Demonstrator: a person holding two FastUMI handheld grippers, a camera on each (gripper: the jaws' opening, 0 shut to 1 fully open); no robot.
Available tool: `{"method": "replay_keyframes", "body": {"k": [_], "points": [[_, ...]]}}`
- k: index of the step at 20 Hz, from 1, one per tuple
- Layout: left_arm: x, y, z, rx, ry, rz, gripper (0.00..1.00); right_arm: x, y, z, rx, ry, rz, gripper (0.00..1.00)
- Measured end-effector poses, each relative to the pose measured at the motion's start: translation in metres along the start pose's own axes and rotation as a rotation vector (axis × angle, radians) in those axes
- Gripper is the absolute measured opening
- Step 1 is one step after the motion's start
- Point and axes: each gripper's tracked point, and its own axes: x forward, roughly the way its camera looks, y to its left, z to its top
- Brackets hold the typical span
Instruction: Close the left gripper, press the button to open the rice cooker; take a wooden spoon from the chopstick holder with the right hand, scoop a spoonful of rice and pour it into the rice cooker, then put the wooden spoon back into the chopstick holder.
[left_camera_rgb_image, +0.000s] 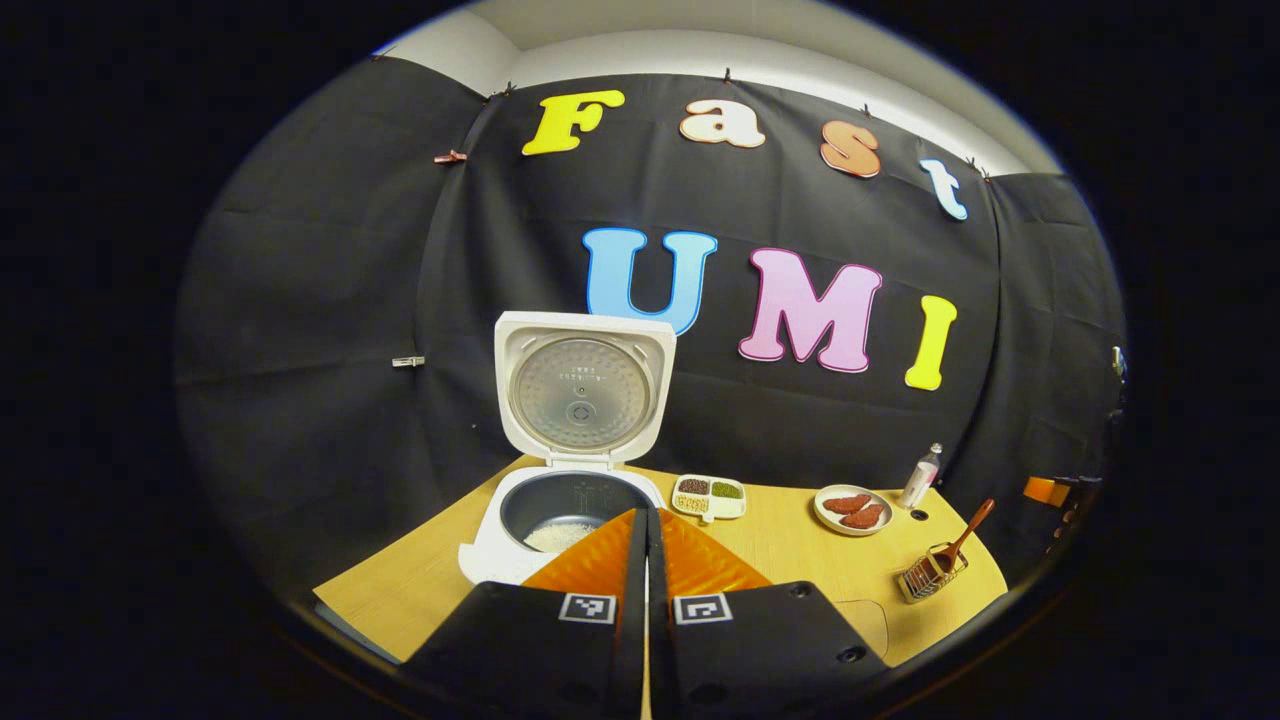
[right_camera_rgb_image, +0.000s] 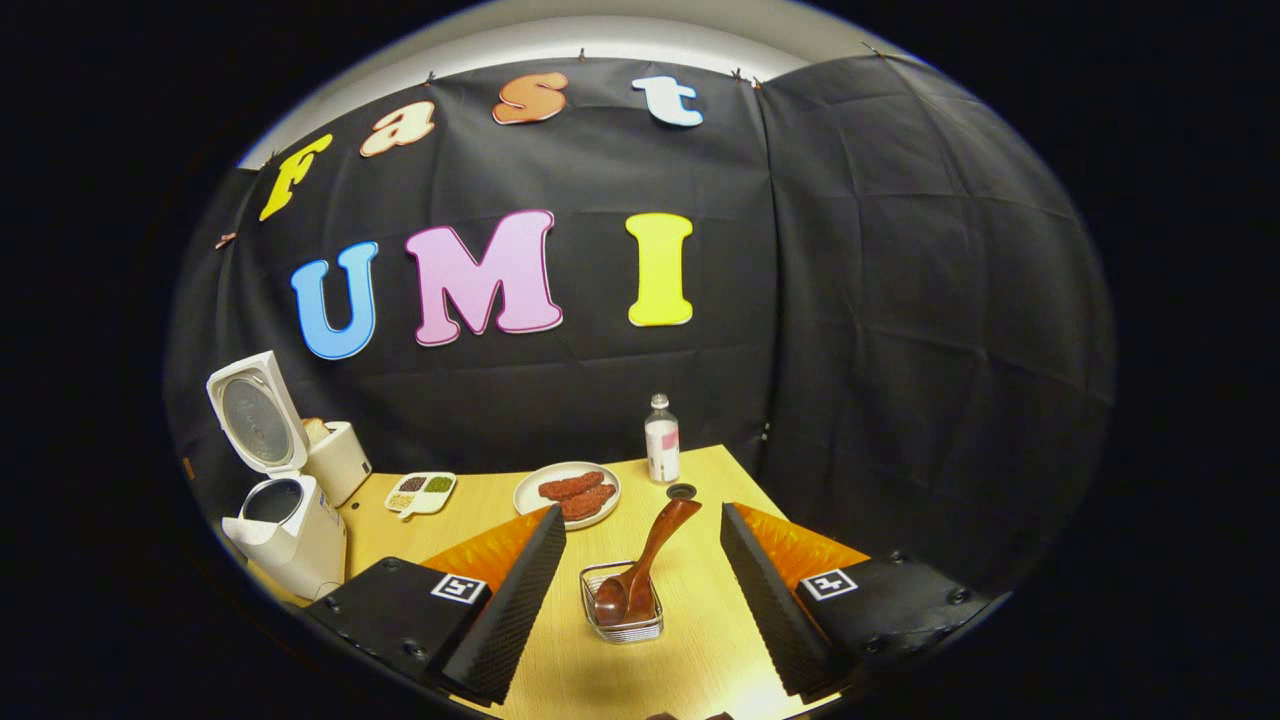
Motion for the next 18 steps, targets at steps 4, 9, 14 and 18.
{"method": "replay_keyframes", "body": {"k": [4,9,14,18], "points": [[-0.004,-0.020,-0.010,0.029,0.019,-0.002,0.08,0.037,-0.004,-0.027,0.029,0.095,0.010,0.98],[-0.013,-0.057,-0.012,0.089,0.012,-0.016,0.13,0.086,-0.009,-0.072,0.052,0.227,0.021,0.98],[-0.027,-0.101,-0.028,0.083,0.027,-0.051,0.48,0.125,-0.016,-0.114,0.134,0.353,0.025,0.99],[-0.040,-0.120,-0.050,0.091,0.066,-0.055,0.91,0.143,-0.011,-0.132,0.144,0.400,0.056,0.97]]}}
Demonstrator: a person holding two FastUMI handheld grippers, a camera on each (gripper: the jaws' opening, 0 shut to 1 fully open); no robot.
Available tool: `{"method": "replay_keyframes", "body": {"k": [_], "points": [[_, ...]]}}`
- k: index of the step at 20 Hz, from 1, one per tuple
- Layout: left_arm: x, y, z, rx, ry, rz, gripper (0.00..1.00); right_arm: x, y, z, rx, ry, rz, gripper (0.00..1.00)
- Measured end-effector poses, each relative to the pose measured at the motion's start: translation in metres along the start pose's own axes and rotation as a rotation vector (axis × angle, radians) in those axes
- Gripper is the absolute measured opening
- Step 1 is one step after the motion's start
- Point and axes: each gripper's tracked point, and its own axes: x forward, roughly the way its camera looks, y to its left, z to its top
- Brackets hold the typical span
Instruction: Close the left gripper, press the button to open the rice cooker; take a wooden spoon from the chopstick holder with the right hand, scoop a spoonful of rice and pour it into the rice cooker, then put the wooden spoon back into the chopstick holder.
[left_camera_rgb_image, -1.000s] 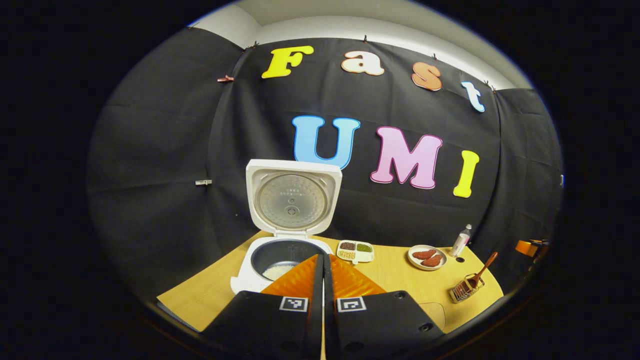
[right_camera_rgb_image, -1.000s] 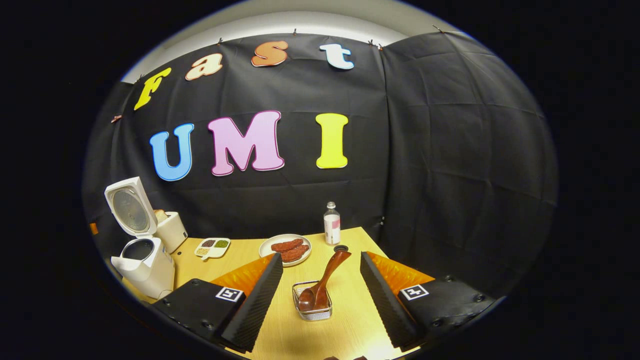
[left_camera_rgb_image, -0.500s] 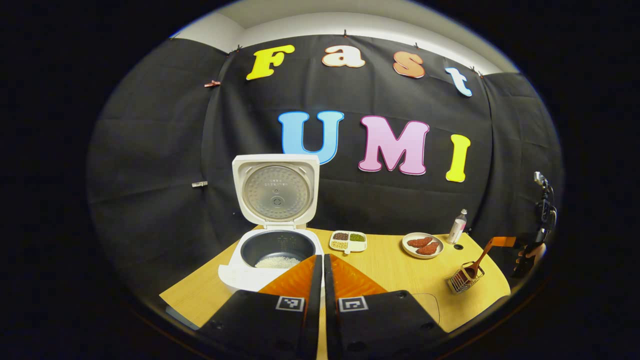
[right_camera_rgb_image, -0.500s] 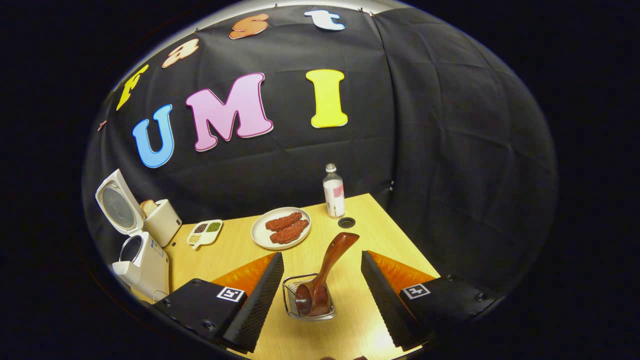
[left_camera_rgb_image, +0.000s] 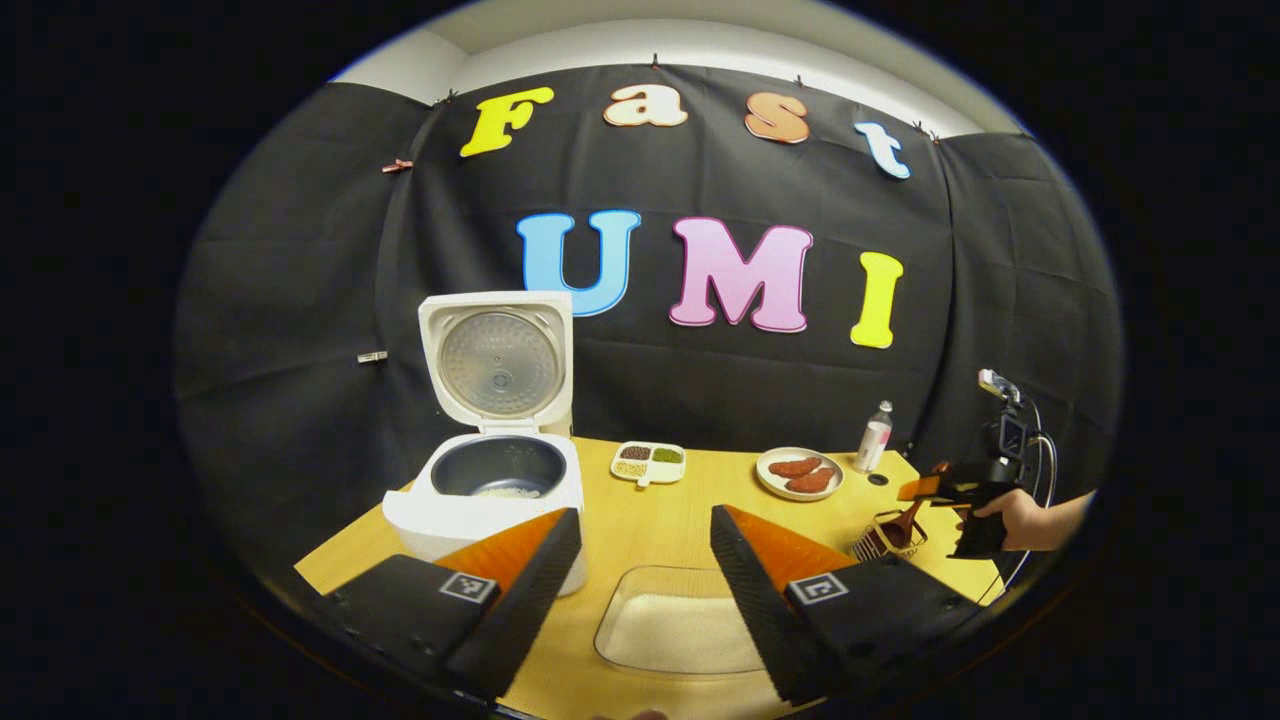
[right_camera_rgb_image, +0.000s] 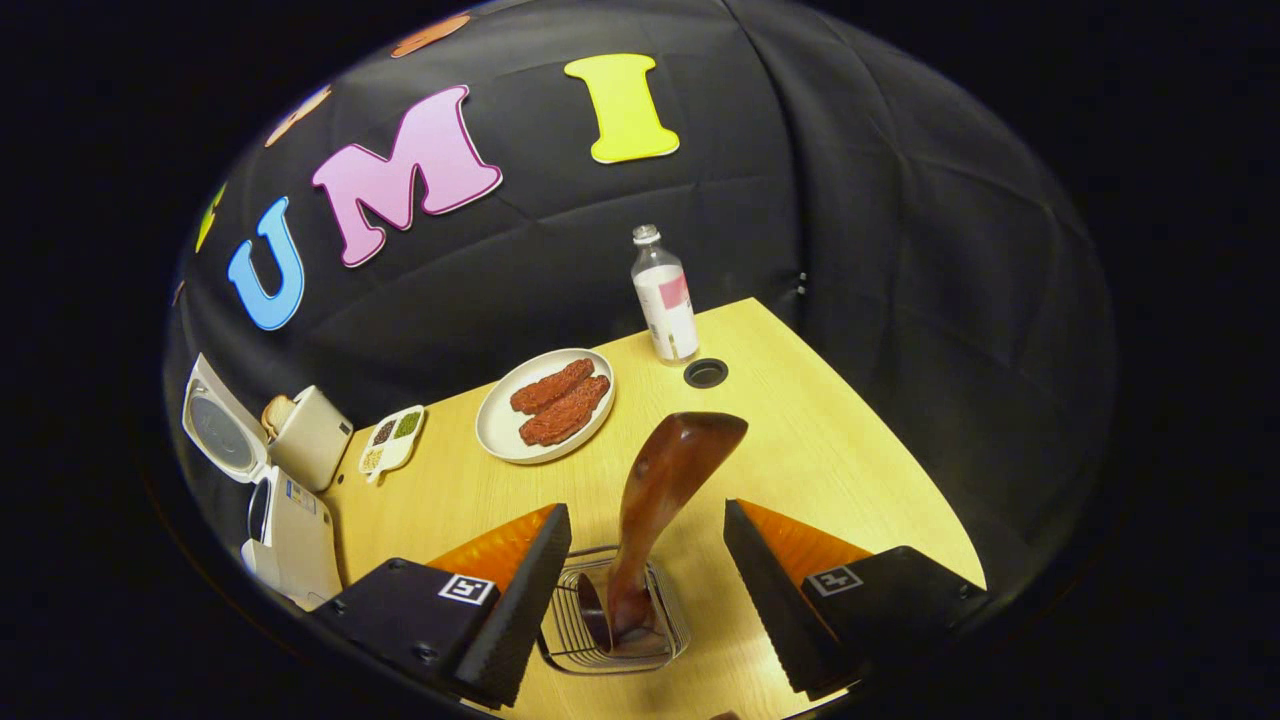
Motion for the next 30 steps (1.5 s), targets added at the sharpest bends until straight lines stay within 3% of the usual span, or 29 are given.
{"method": "replay_keyframes", "body": {"k": [2,5,7,9,10,11,14,21,30], "points": [[-0.004,-0.005,-0.007,0.014,0.015,0.007,0.96,0.010,0.002,-0.004,-0.006,0.017,0.009,0.96],[-0.008,-0.008,-0.015,-0.004,0.035,0.014,0.96,0.020,0.008,-0.007,0.004,0.025,0.032,0.86],[-0.005,0.000,-0.029,0.003,0.067,0.056,0.96,0.025,0.007,-0.008,-0.008,0.025,0.027,0.63],[-0.005,0.006,-0.034,0.005,0.084,0.083,0.96,0.023,0.011,-0.007,0.002,0.021,0.032,0.22],[-0.006,0.005,-0.038,-0.002,0.089,0.086,0.96,0.022,0.012,-0.004,0.010,0.015,0.039,0.29],[-0.007,0.006,-0.039,-0.008,0.091,0.087,0.96,0.017,0.015,-0.001,0.023,0.015,0.045,0.23],[-0.013,0.012,-0.043,-0.011,0.092,0.089,0.96,0.008,0.020,0.003,0.007,-0.004,0.041,0.18],[-0.015,0.035,-0.053,-0.062,0.088,0.051,0.96,-0.051,0.040,0.051,-0.010,-0.129,0.030,0.18],[-0.033,0.110,-0.059,-0.045,0.064,-0.053,0.96,-0.160,0.120,0.060,-0.047,-0.245,0.037,0.18]]}}
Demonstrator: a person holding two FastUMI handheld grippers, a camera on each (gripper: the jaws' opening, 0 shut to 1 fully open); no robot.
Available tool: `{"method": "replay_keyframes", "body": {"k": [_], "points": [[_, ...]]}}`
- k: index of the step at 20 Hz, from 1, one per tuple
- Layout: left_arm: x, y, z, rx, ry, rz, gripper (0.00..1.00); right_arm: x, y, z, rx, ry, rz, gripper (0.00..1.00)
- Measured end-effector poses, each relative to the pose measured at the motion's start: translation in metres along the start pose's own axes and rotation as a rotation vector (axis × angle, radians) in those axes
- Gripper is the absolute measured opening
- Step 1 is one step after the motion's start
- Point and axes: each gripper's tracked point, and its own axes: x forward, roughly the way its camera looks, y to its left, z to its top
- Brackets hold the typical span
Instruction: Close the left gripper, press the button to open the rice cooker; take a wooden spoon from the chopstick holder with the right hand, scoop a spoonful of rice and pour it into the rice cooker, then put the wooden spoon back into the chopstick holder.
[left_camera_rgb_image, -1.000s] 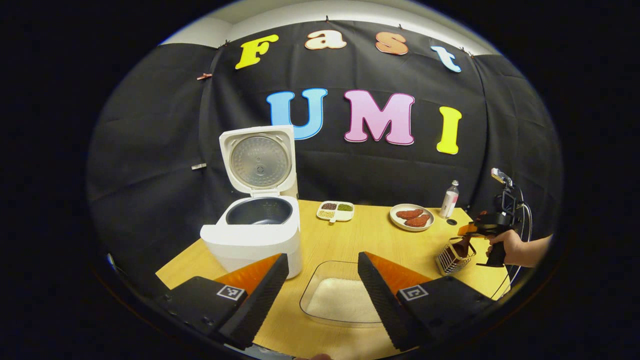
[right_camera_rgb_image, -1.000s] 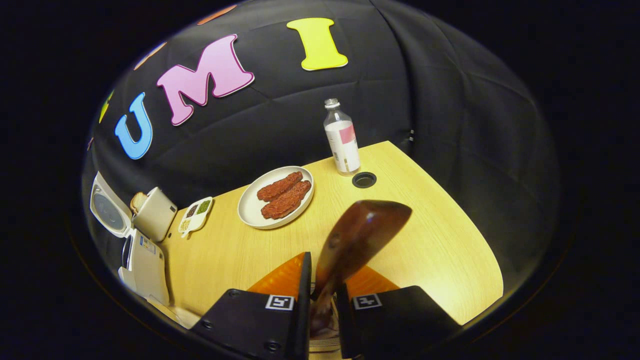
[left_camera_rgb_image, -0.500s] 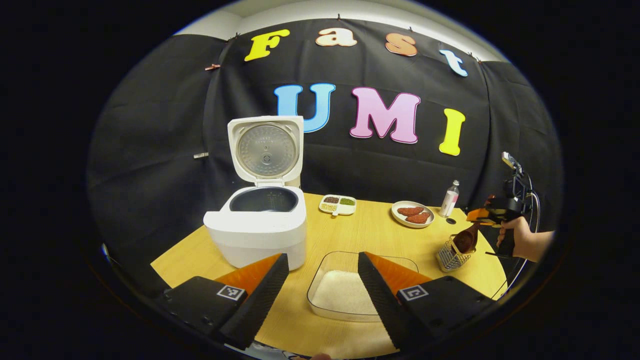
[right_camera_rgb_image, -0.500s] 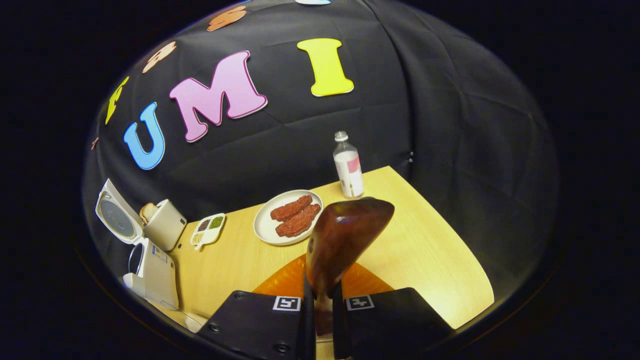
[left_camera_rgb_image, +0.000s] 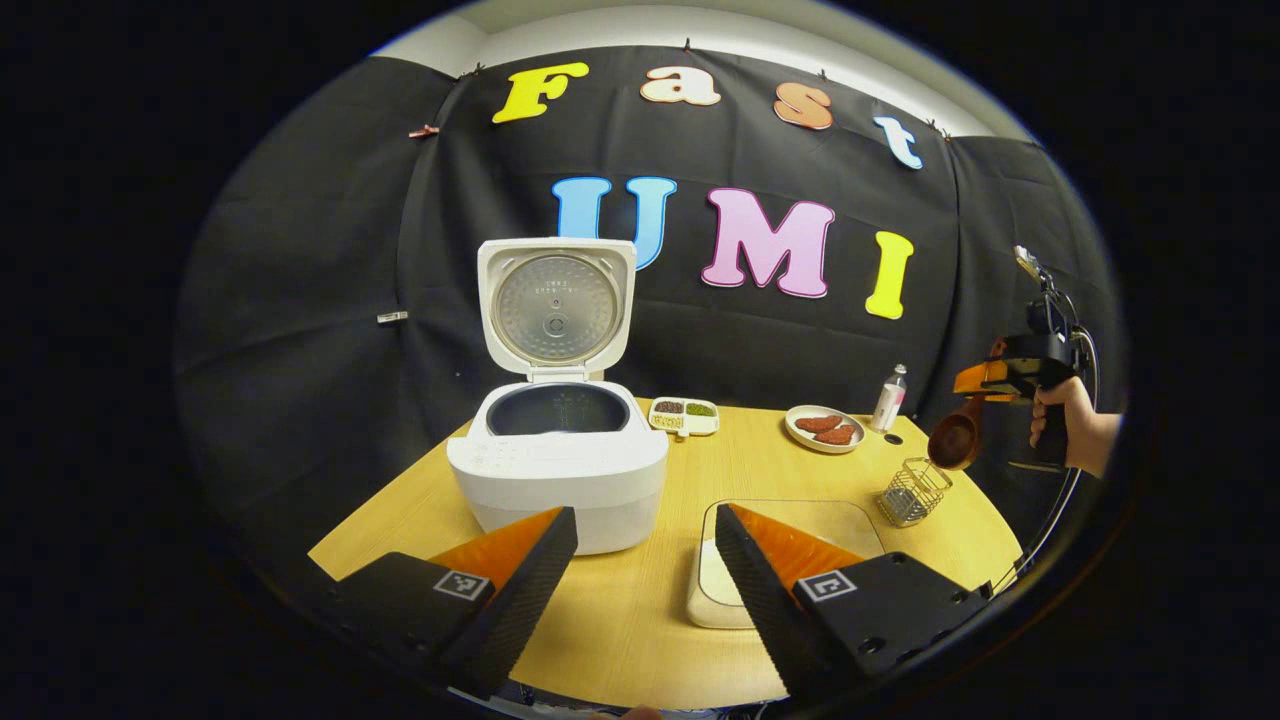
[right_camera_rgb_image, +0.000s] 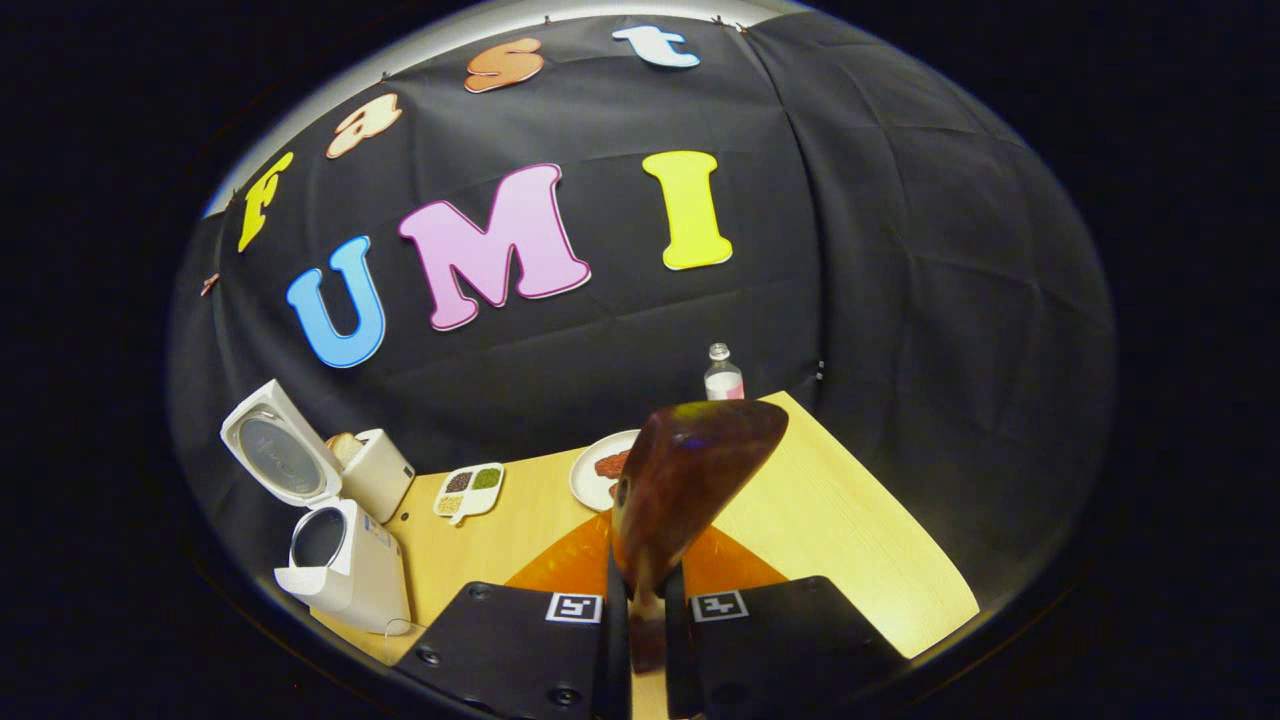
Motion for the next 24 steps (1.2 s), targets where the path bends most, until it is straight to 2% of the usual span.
{"method": "replay_keyframes", "body": {"k": [3,6,14,15,16,20,24], "points": [[-0.008,0.019,-0.004,-0.009,-0.008,-0.028,0.96,-0.025,0.031,-0.007,0.004,-0.012,0.000,0.18],[-0.017,0.036,0.000,0.005,-0.034,-0.022,0.96,-0.043,0.068,-0.025,0.006,-0.001,0.029,0.18],[-0.034,0.063,-0.016,0.059,-0.028,-0.074,0.96,-0.055,0.144,-0.089,-0.010,0.049,0.108,0.18],[-0.033,0.065,-0.021,0.058,-0.021,-0.079,0.96,-0.053,0.150,-0.098,-0.025,0.055,0.113,0.13],[-0.034,0.067,-0.025,0.053,-0.012,-0.083,0.96,-0.051,0.154,-0.107,-0.039,0.063,0.114,0.18],[-0.034,0.074,-0.041,0.032,0.027,-0.095,0.95,-0.037,0.160,-0.143,-0.097,0.077,0.092,0.18],[-0.030,0.075,-0.046,0.062,0.039,-0.117,0.96,-0.020,0.149,-0.176,-0.198,0.095,0.056,0.18]]}}
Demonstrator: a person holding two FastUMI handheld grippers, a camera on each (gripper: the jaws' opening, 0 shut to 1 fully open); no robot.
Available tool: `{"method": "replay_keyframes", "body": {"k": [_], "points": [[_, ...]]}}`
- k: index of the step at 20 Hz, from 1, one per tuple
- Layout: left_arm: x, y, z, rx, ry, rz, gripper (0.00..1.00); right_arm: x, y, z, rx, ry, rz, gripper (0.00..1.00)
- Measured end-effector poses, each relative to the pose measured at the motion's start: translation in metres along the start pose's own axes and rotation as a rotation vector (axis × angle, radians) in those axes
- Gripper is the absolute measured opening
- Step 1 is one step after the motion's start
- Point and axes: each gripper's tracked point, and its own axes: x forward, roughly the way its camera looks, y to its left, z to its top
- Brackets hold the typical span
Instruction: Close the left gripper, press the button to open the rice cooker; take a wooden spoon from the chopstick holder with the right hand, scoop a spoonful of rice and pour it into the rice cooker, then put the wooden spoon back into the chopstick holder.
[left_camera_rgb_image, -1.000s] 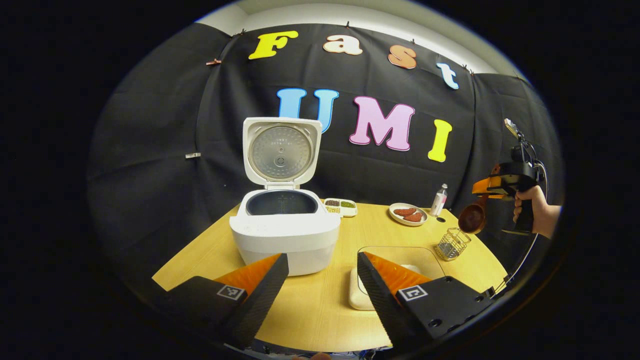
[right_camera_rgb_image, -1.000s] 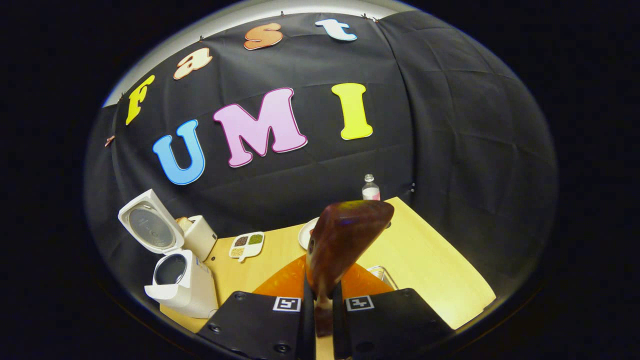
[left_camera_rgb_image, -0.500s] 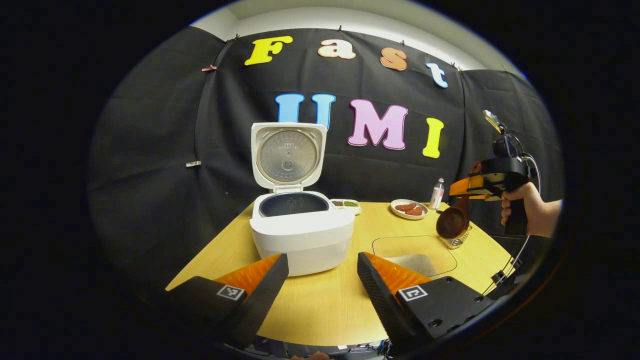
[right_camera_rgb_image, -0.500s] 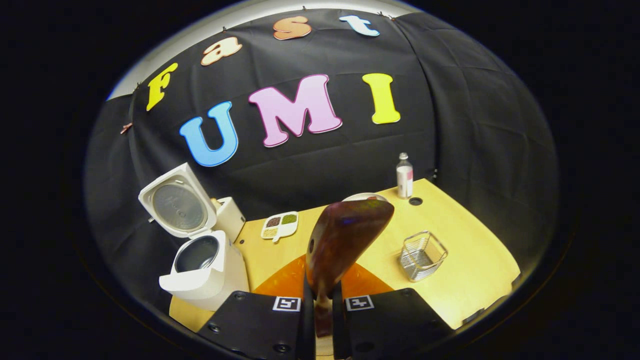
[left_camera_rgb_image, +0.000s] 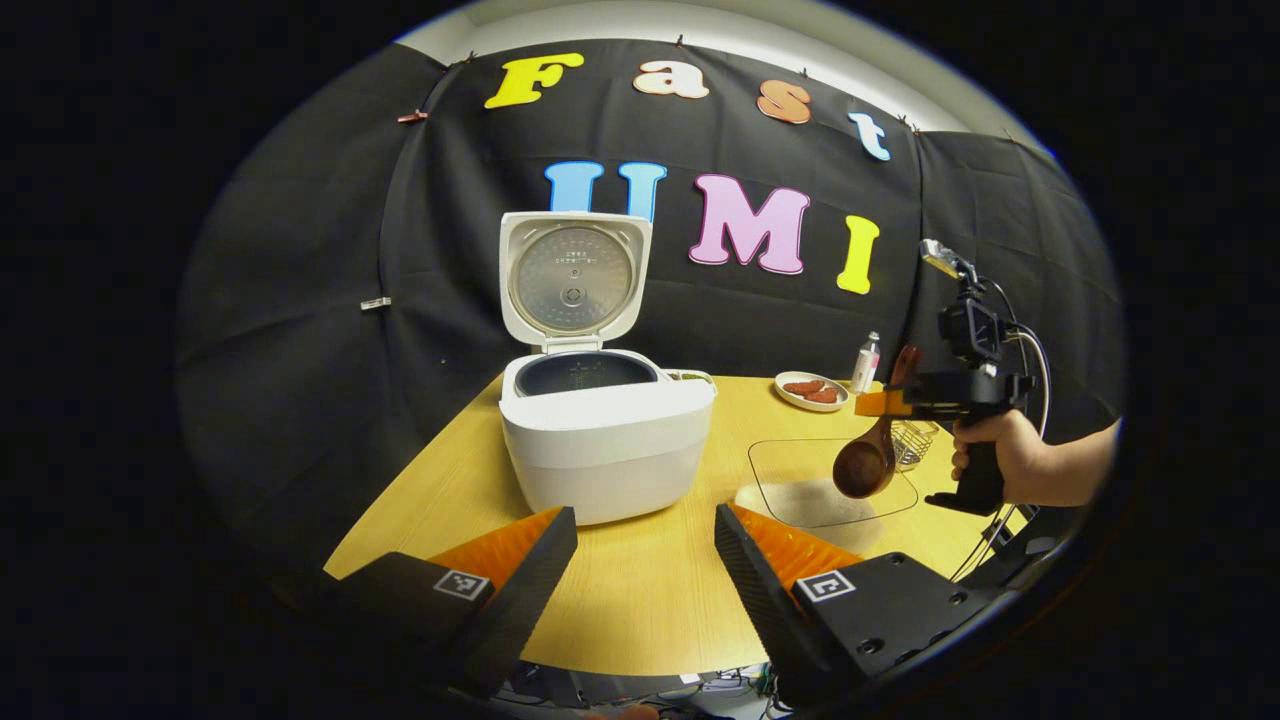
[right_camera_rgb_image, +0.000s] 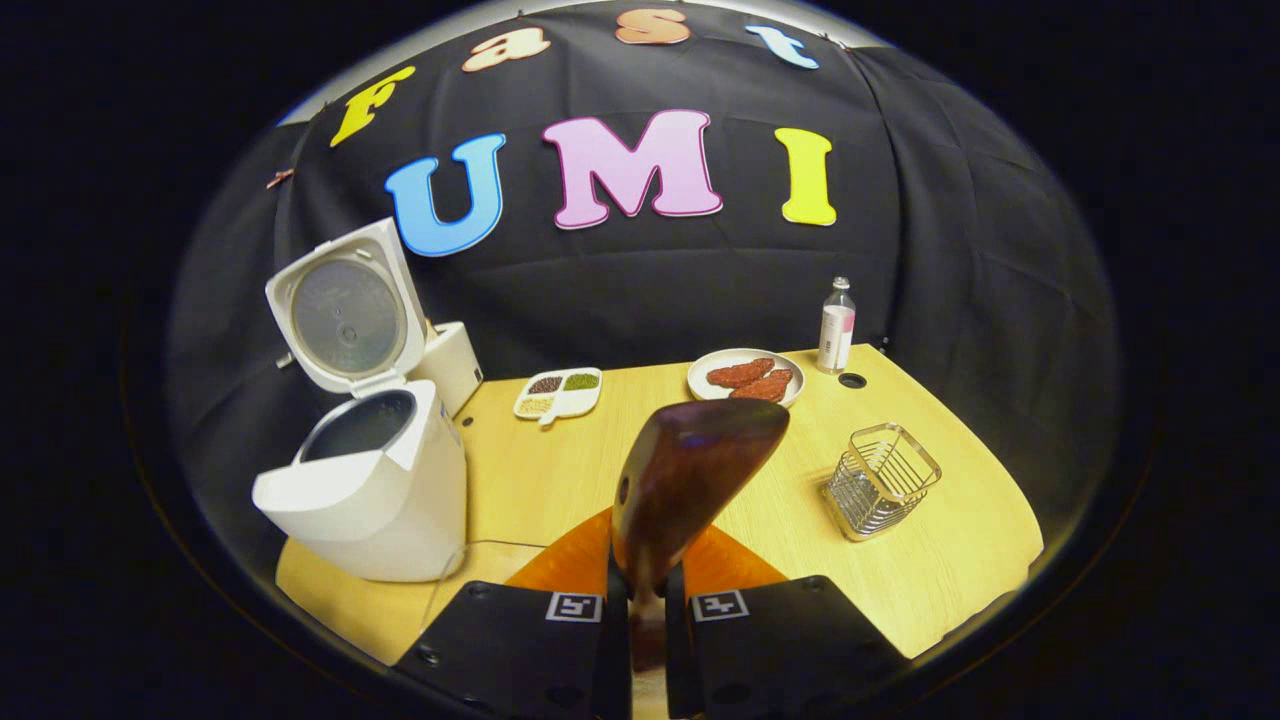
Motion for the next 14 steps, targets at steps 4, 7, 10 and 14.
{"method": "replay_keyframes", "body": {"k": [4,7,10,14], "points": [[0.005,-0.002,-0.005,0.024,0.008,-0.017,0.95,0.013,0.005,-0.021,-0.069,0.002,-0.019,0.18],[0.005,-0.005,-0.010,0.029,0.015,-0.023,0.96,0.013,0.025,-0.039,-0.075,0.027,0.013,0.18],[0.006,-0.009,-0.008,0.012,0.012,-0.026,0.96,0.008,0.048,-0.051,-0.086,0.054,0.056,0.18],[0.006,-0.005,-0.003,0.012,0.002,-0.012,0.96,-0.002,0.079,-0.065,-0.031,0.124,0.101,0.18]]}}
